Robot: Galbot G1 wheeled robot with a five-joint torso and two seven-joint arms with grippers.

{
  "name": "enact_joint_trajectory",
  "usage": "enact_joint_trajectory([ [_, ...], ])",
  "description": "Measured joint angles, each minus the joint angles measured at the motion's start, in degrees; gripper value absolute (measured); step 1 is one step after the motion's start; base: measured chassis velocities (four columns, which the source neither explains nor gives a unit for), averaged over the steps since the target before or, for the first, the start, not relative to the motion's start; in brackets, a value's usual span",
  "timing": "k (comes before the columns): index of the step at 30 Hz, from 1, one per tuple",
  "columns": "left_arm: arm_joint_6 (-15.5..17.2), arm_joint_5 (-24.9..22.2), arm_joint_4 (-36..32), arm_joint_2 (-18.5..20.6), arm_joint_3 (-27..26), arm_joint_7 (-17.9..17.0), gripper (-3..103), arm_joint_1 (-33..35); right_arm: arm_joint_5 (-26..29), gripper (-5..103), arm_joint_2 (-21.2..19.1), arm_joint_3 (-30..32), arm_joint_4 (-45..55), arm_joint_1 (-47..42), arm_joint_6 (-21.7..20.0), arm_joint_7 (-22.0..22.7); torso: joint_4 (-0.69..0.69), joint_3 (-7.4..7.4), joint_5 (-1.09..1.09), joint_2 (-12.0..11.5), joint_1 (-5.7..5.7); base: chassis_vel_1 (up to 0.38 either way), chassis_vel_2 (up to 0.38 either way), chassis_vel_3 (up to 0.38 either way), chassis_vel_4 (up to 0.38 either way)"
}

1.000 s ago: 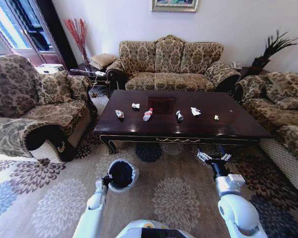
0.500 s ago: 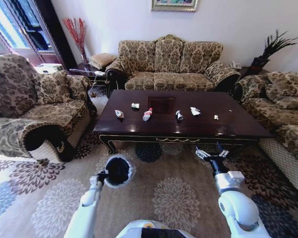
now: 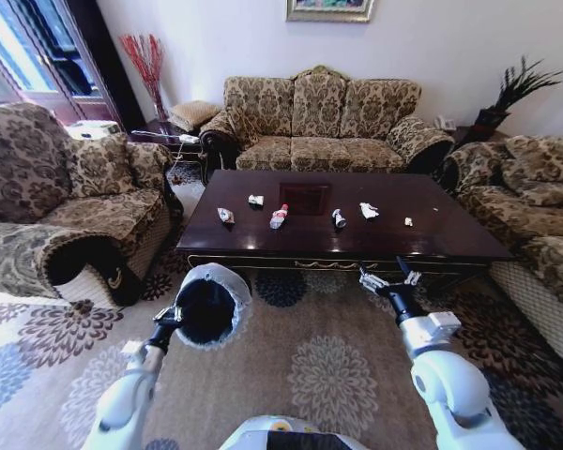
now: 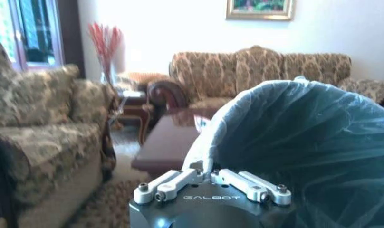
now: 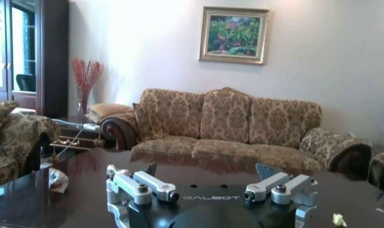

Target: Move to the front of the table and place the trash on the table into the trash bin.

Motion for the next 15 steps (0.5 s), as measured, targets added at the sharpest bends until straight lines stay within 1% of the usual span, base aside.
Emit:
enact_joint_trajectory([
  [1,0.4,0.0,-1.7,0.0,0.0,-0.7,0,0.4,0.2,100,-0.4,0.7,0.3,-0.3,0.1,0.1,0.00,0.00,0.00,0.0,0.00,0.000,0.000,0.000,0.000],
  [5,1.4,0.1,-3.5,0.0,0.3,-2.1,0,0.1,0.2,100,-0.5,1.4,0.5,-0.5,0.3,0.5,-0.03,0.00,0.00,0.0,0.00,0.000,0.000,0.000,0.000],
  [6,1.9,0.7,-4.6,-0.1,0.9,-3.7,0,-0.8,-0.4,100,-0.2,1.2,0.5,-0.1,0.0,1.1,-0.04,0.00,0.00,0.0,0.00,0.000,0.000,0.000,0.000],
  [8,1.9,2.1,-5.3,-0.6,1.9,-5.6,0,-2.0,-0.7,100,0.6,0.1,0.5,0.5,-0.5,1.1,-0.03,0.01,0.00,0.0,0.01,0.000,0.000,0.000,0.000],
  [15,1.3,3.6,-6.8,-1.5,2.9,-7.5,0,-2.3,-2.2,100,1.9,-0.5,0.4,-0.6,-0.4,-0.1,-0.03,0.01,-0.01,0.0,0.00,0.000,0.000,0.000,0.000],
])
